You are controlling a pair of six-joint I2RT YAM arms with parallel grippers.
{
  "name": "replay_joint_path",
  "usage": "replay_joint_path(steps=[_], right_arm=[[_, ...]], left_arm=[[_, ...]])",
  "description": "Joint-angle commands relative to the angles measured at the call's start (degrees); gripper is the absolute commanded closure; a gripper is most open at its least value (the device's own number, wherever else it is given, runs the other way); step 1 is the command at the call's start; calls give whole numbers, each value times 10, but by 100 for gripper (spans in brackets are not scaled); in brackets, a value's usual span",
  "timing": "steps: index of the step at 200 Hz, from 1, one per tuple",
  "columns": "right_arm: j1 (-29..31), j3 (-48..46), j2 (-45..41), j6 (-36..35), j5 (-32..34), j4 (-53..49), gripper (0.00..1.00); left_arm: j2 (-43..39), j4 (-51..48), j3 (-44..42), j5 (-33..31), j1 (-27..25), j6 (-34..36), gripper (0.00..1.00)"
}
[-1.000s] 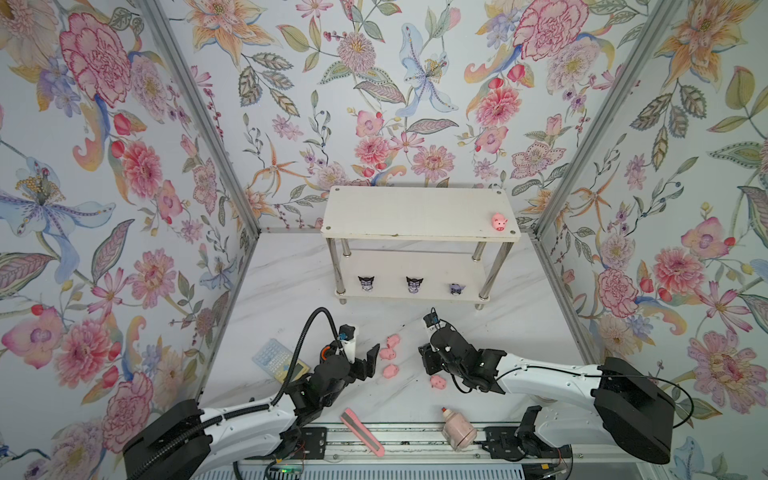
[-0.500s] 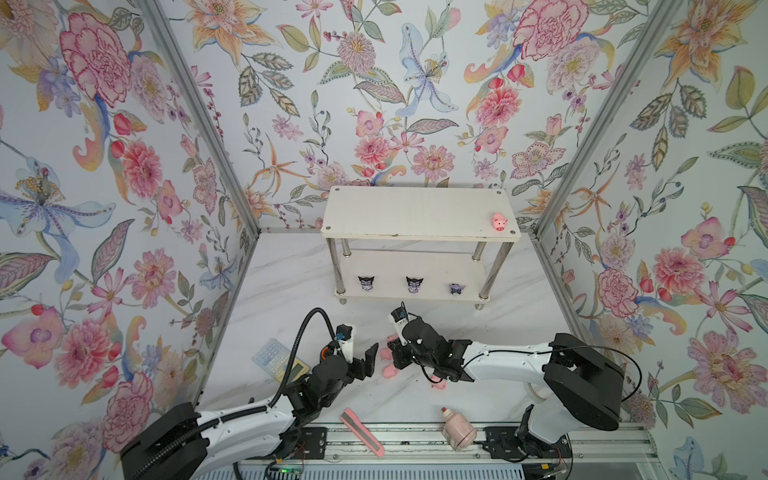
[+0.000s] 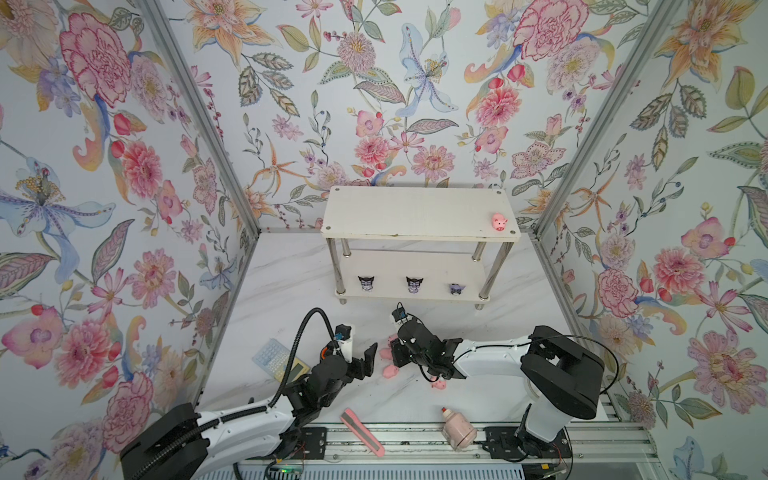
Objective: Place and organize the plastic toys onto the shelf
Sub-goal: 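Lower the open right gripper around a pink pig beside the others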
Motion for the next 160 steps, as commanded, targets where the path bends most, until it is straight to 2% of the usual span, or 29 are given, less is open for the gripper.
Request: replay_joint_path(steps=[1, 44, 97, 123, 138, 160], right_arm=[[-2, -45, -24, 19, 30, -20, 100], [-8, -100, -64, 37, 52, -42, 100], [-10, -109, -119, 41, 76, -69, 100], [-10, -92, -133, 30, 55, -66, 83], [-10, -73, -121, 21, 44, -65, 69], [-12, -44, -86, 15, 39, -68, 57]], left_arm=[[-4, 1, -7, -4, 6, -1, 14], [0, 7, -6, -1, 8, -2, 14], [5, 9, -2, 6, 10, -3, 14], [5, 10, -2, 8, 10, -2, 14], [5, 11, -2, 8, 9, -2, 14], [7, 10, -1, 10, 10, -3, 14]])
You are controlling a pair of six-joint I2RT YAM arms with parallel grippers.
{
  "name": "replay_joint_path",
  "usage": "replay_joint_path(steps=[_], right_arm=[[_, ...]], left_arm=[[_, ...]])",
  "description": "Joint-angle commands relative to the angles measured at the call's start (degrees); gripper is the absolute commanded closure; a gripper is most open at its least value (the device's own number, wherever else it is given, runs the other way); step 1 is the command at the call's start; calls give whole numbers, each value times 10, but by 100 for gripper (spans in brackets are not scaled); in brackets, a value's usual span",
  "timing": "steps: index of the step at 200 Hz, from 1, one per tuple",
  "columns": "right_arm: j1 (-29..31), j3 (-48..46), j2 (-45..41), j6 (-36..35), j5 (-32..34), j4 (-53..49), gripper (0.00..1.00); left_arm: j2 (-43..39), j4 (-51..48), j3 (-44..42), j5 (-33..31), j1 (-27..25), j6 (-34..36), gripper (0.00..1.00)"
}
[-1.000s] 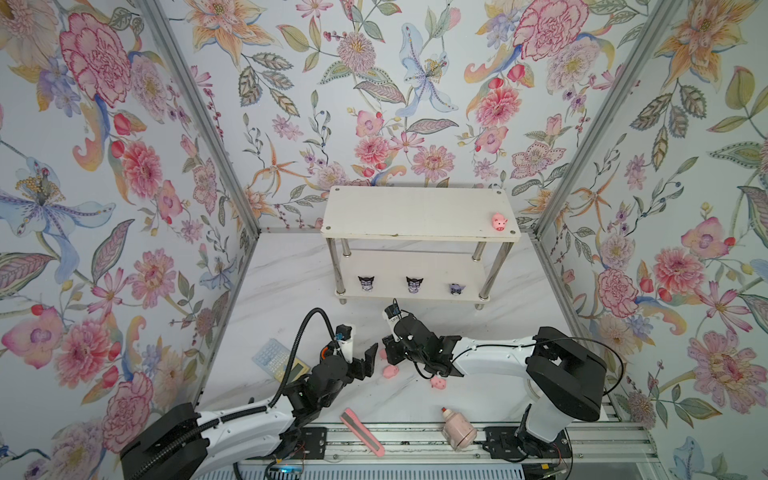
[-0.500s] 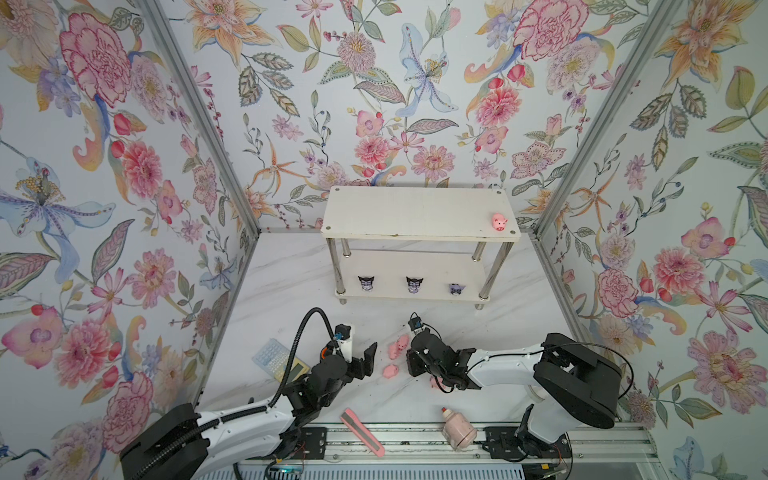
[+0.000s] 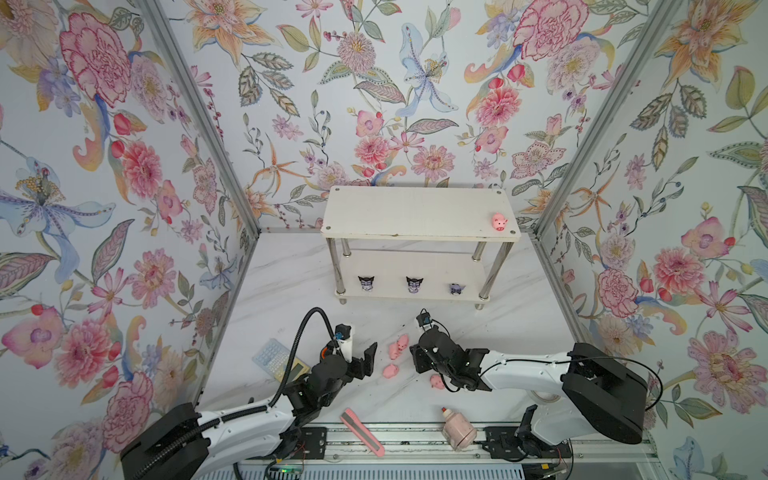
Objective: Place and organize the plastic toys onto the shelf
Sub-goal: 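Lower the open right gripper around a pink pig beside the others, then close the right gripper on the pink pig and lift it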
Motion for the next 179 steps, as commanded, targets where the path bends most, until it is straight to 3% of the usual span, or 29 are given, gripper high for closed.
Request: replay_joint_path(steps=[1, 23, 64, 126, 155, 179], right_arm=[[-6, 36, 32, -8, -9, -13, 57], [-11, 61, 71, -7, -20, -13, 50], [-21, 85, 113, -17, -27, 1, 50], [-32, 82, 84, -59, -18, -6, 77], [-35, 87, 14, -100, -2, -69, 90], [-41, 95, -65, -128, 2, -142, 95]], left_arm=[[5, 9, -2, 8, 8, -3, 14], [0, 4, -4, 9, 8, -5, 14], [-20, -5, -11, -2, 9, -1, 14], [-34, -13, -16, -5, 10, 1, 14], [-38, -15, -17, -5, 12, 2, 14], [-45, -19, -19, -5, 12, 1, 14]])
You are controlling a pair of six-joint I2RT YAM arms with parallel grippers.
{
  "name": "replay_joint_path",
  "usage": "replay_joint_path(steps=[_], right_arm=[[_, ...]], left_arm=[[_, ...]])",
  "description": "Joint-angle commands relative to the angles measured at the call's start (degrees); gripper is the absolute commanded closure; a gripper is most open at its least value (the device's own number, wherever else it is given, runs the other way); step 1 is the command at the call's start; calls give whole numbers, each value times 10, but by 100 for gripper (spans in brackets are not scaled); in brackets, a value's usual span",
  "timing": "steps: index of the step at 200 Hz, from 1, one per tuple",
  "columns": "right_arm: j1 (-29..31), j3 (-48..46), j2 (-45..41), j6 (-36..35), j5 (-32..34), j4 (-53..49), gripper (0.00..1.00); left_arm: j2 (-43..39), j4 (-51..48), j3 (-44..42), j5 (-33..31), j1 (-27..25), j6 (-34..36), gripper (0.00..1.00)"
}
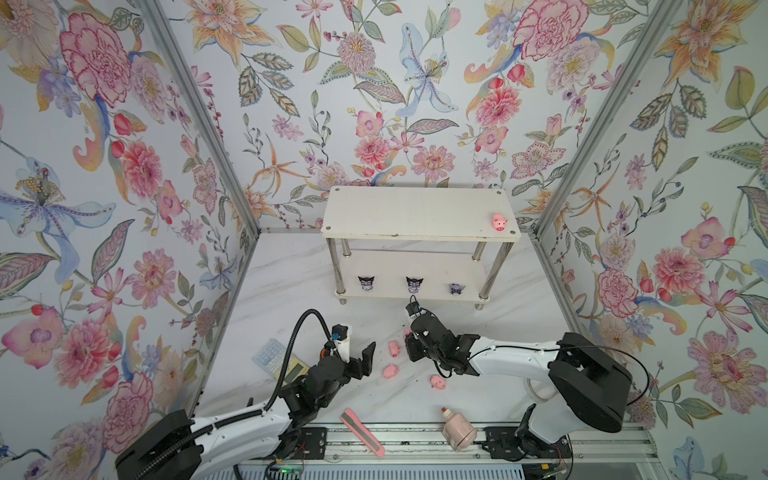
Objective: Place and organize the plastic toys onto the shelf
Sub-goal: 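Close the right gripper on the pink pig and lift it, then carry the pink pig with the right gripper up onto the upper shelf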
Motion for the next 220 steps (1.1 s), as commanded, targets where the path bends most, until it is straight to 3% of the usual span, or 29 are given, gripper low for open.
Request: replay_joint_path(steps=[1, 55, 79, 138, 220], right_arm=[[-8, 22, -76, -43, 17, -84, 95], [-22, 114, -249, -97, 13, -269, 97], [-39, 193, -278, -119, 12, -323, 98], [-109, 417, -195, -228, 31, -401, 96], [-273, 564, -62, -282, -87, -429, 96]], left_arm=[[-10, -9, -11, -4, 7, 2, 14], [-24, -11, -14, -3, 8, 1, 13], [-24, -5, -17, 1, 8, 2, 14], [-30, -3, -24, 7, 8, 1, 14], [-69, -21, -34, -6, 11, 8, 12]])
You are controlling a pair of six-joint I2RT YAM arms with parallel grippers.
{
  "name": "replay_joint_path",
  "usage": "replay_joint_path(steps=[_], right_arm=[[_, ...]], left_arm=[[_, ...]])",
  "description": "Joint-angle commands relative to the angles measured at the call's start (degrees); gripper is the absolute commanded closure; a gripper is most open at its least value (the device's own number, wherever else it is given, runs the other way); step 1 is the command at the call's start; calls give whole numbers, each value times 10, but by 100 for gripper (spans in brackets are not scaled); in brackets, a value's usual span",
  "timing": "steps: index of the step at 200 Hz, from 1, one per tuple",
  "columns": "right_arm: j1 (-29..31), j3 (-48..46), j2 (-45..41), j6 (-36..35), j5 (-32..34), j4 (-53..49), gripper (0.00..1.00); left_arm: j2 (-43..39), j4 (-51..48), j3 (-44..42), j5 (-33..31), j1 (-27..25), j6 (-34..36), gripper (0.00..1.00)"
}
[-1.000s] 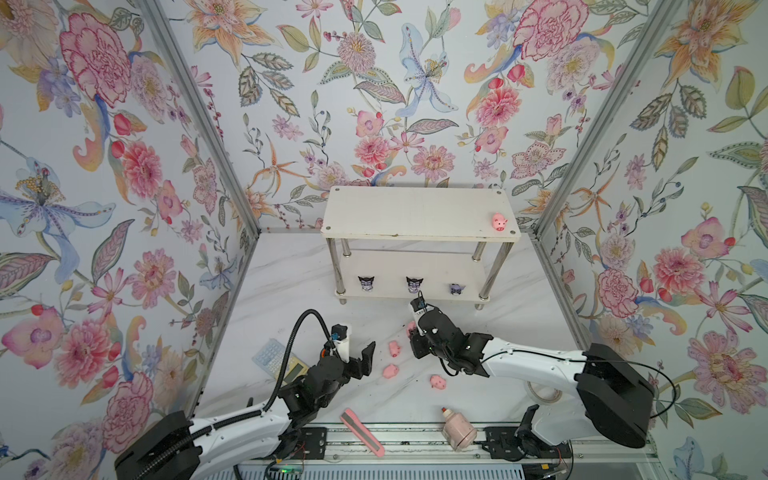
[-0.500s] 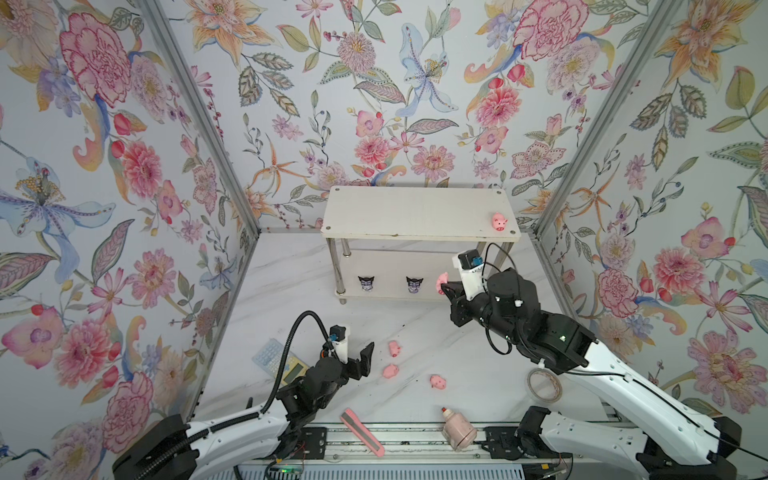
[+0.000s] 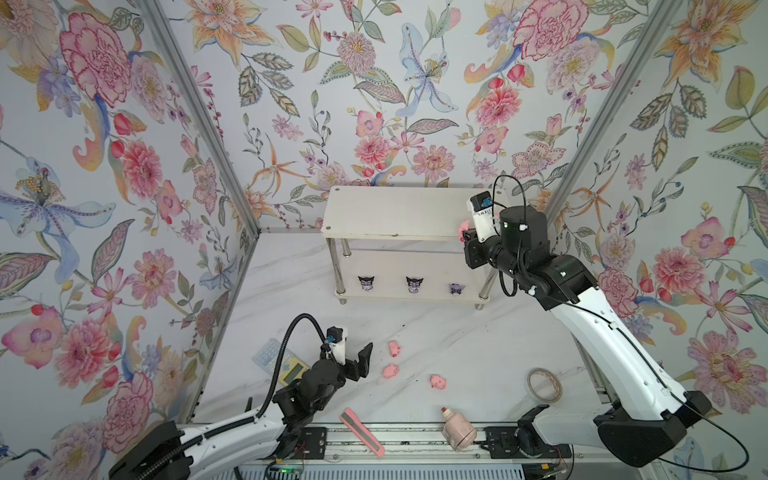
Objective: Place and organize the plastic toys onto the shelf
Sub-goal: 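Carry the pink pig with the right gripper up onto the upper shelf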
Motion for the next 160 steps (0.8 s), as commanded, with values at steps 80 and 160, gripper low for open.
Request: replay_joint_path(steps=[80, 160], right_arm=[[-83, 94, 81, -34, -150, -63, 90], [-86, 111, 110, -29, -163, -62, 82]], left_arm=[[13, 4, -2, 0, 10, 6, 12], [21, 4, 2, 2, 10, 2, 12]])
